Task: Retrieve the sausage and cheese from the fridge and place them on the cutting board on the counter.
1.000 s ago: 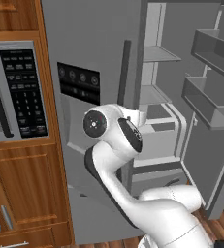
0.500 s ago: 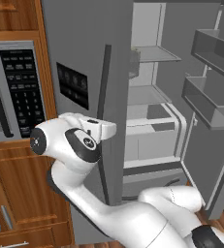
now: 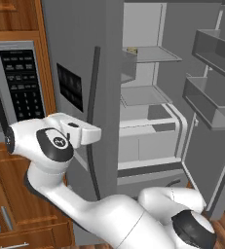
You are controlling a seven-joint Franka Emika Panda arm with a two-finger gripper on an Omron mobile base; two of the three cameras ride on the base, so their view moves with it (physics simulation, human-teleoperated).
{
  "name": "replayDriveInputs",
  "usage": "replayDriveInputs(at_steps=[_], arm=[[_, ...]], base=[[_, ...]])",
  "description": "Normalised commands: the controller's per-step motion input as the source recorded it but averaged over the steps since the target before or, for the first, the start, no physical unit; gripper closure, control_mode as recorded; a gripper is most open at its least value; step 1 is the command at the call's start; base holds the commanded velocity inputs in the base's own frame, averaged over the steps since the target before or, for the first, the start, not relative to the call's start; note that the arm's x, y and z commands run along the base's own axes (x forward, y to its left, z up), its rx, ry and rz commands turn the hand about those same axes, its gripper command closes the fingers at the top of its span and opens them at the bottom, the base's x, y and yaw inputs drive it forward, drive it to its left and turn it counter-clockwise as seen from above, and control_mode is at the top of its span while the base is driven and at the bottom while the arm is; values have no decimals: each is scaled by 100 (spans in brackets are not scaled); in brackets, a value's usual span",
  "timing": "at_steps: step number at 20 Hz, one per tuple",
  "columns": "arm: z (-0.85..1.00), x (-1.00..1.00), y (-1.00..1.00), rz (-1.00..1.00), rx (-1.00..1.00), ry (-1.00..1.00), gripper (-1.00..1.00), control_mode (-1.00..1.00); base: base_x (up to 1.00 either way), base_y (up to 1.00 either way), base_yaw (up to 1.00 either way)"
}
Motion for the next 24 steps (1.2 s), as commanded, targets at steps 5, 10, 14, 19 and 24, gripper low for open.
replayDriveInputs(at_steps=[5, 10, 14, 19, 24], arm=[[-2, -6, 0, -17, 0, -3, -100, -100], [2, -49, 0, -18, 0, -3, -100, -100], [1, -52, -3, -8, 0, -4, -100, -100], [3, -63, -6, -5, 0, -9, -100, -100], [6, -86, -66, 4, 7, -7, -100, -100]], base=[[0, 0, 0], [0, 0, 0], [0, 0, 0], [0, 0, 0], [0, 0, 0]])
